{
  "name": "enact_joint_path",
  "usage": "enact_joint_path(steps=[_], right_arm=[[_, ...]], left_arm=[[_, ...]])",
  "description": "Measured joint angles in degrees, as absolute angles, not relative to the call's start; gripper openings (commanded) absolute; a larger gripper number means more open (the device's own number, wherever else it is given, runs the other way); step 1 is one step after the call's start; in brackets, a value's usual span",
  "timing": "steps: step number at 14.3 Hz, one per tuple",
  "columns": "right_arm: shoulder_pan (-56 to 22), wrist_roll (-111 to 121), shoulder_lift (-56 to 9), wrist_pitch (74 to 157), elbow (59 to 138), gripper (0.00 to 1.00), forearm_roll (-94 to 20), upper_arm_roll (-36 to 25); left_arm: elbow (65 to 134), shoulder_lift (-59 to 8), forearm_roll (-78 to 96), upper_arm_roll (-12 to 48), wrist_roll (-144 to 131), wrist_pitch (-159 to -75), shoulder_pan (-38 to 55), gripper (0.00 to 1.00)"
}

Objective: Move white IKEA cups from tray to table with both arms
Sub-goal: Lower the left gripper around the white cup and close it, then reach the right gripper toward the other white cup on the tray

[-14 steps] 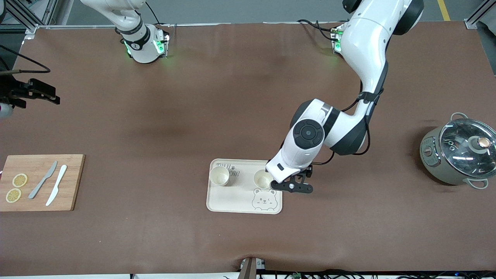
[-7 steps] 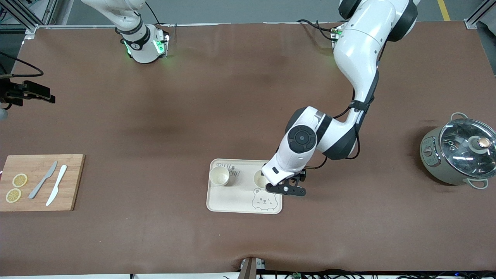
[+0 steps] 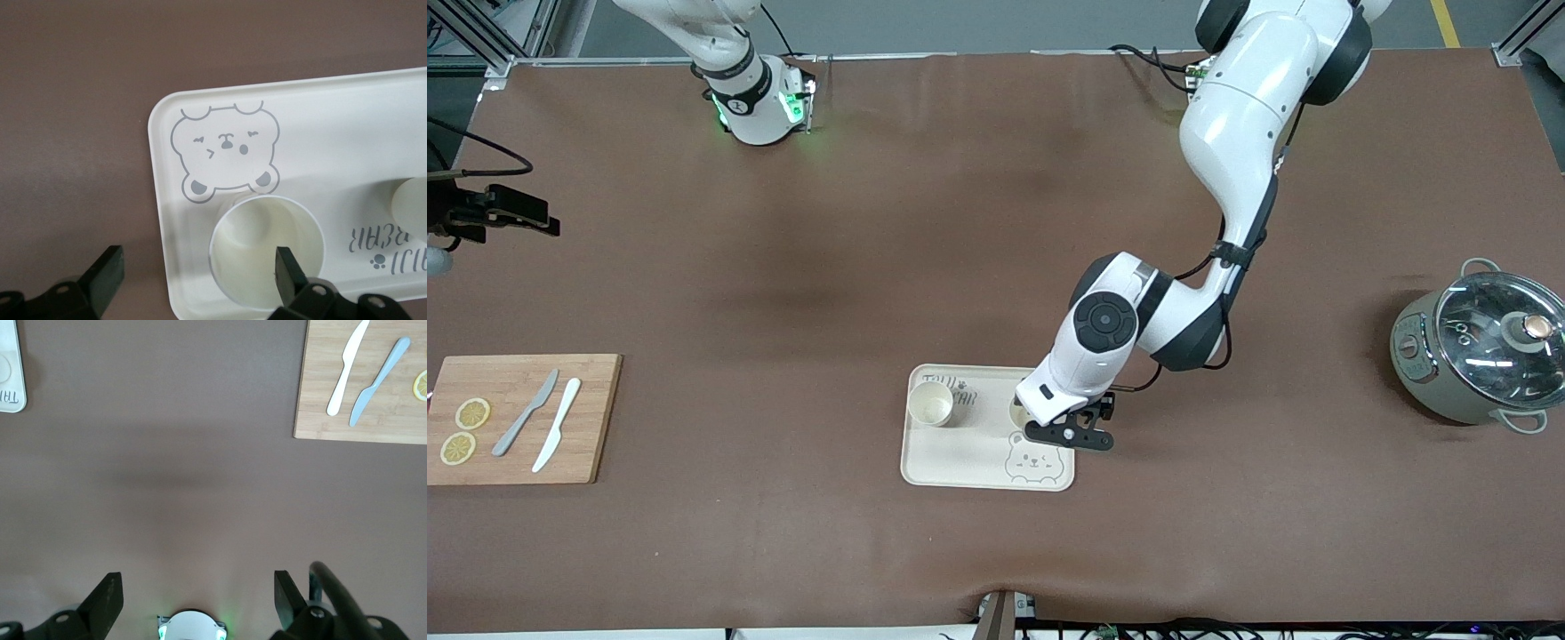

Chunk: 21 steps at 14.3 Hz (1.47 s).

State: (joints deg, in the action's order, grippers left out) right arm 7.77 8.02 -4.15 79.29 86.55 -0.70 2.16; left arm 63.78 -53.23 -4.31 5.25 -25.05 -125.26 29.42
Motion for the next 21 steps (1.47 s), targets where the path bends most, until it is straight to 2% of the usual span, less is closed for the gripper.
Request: enact_joint_path(steps=[8,11,18,19,21], right_arm=[[5.58,2.61,-4.82,78.88,86.70,1.00,-1.69,2.70],[5.54,0.68,-7.57,79.37,86.82,1.00,-6.18,2.55],[1.56,-10.75,-13.80,85.14,86.83,1.00,-7.12,2.70],[1.37,-12.48,-14.61,85.27,86.83,1.00,-7.16,2.70],[0.87,-15.75,-16.18,86.16,86.82,1.00,-7.89,2.73]], left_arm=[[63.54,-54.34,-4.31,3.48,-25.87,-126.85,30.49,1.00],[63.49,-54.49,-4.31,3.29,-25.95,-127.30,30.50,1.00],[63.48,-56.67,-4.31,2.37,-27.28,-130.76,31.96,1.00],[63.48,-56.73,-4.31,2.34,-27.29,-130.86,31.97,0.92],[63.46,-56.75,-4.31,2.24,-27.44,-130.91,31.97,0.46]])
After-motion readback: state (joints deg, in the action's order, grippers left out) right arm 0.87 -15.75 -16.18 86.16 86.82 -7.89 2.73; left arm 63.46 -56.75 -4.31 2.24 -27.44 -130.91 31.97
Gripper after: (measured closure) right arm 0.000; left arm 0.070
